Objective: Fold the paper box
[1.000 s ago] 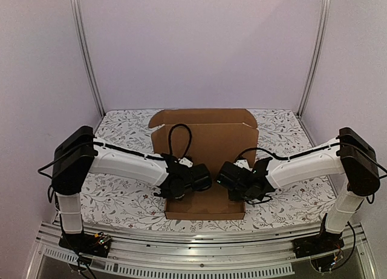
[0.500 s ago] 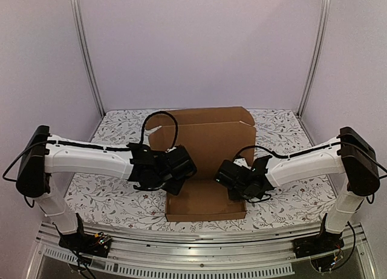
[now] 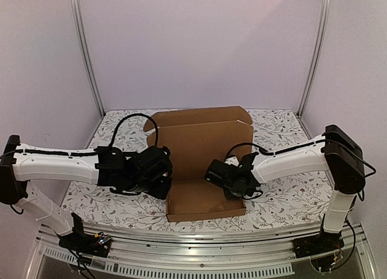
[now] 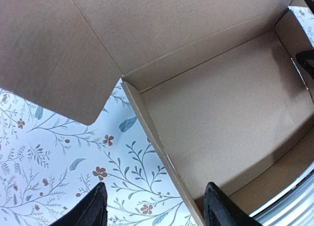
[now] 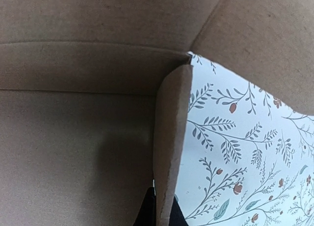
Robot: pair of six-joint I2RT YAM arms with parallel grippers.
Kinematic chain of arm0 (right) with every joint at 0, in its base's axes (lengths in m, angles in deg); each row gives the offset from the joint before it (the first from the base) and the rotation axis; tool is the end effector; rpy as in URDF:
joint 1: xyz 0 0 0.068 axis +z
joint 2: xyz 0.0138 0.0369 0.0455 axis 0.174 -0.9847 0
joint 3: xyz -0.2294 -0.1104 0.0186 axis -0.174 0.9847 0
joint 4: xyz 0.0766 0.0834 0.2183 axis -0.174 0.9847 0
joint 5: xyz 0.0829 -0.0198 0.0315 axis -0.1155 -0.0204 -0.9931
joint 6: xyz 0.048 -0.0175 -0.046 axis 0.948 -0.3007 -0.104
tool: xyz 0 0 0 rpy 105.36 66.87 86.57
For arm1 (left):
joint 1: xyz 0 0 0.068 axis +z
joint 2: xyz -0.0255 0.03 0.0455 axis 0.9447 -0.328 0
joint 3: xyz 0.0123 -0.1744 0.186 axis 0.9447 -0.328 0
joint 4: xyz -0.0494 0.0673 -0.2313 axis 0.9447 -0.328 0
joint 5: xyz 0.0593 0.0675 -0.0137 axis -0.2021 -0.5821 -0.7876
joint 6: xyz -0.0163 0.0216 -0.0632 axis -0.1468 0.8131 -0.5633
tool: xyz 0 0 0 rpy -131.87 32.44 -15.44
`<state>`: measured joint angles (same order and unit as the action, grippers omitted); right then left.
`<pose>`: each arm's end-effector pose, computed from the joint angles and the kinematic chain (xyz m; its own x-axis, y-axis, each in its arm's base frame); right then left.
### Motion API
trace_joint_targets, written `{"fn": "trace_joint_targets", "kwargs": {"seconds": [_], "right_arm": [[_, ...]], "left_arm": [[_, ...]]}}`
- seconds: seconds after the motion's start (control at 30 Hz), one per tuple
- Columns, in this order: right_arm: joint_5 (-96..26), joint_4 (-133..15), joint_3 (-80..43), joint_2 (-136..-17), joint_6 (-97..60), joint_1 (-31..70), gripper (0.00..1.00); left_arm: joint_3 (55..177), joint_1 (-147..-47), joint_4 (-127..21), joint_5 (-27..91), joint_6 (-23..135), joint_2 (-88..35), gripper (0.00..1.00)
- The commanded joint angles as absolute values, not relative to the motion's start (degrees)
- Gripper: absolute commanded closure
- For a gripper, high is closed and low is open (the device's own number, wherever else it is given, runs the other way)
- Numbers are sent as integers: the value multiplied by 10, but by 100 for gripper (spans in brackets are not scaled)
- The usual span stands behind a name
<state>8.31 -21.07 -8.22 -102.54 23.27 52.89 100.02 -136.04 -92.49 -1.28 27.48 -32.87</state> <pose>0.1759 0.2728 0.1253 -0.8040 -0.2318 -0.5476 -0.1082 0.9625 -0.2486 0.1360 -0.2380 0.1997 -0.7618 0.2722 -0.5879 0.3315 0.9434 0.0073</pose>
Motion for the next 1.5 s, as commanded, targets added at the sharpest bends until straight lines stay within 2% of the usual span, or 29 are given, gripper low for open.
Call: {"fn": "trace_joint_targets", "kwargs": {"seconds": [0.0,0.17,0.4,0.53,0.83,0.93,0.97,1.0,1.07,1.2,1.33,1.47], "right_arm": [[154,-100,-111,-1075,202,540,100],[154,-70,-130,-1121,205,543,100],[120,-87,-130,-1123,216,546,99],[88,-105,-137,-1111,220,546,84],[95,-107,-148,-1086,222,545,69],[97,-107,-149,-1066,226,545,61],[97,-107,-150,-1057,227,545,57],[96,-109,-152,-1051,228,545,46],[92,-113,-153,-1035,228,545,37],[83,-120,-152,-1007,223,545,31],[72,-127,-146,-972,219,544,30],[55,-137,-131,-927,200,542,21]], "left_arm": [[984,-1357,-912,-2,269,-298,34],[977,-1356,-917,-12,274,-274,34],[966,-1356,-930,-29,275,-240,33],[965,-1355,-939,-38,276,-227,33],[962,-1355,-950,-47,268,-210,33],[963,-1355,-953,-50,267,-211,33],[964,-1355,-954,-51,267,-211,33],[966,-1355,-955,-52,266,-212,33],[968,-1355,-959,-56,267,-212,33],[972,-1355,-968,-66,264,-203,33],[983,-1355,-989,-77,267,-191,33],[992,-1355,-1009,-82,279,-173,33]]}}
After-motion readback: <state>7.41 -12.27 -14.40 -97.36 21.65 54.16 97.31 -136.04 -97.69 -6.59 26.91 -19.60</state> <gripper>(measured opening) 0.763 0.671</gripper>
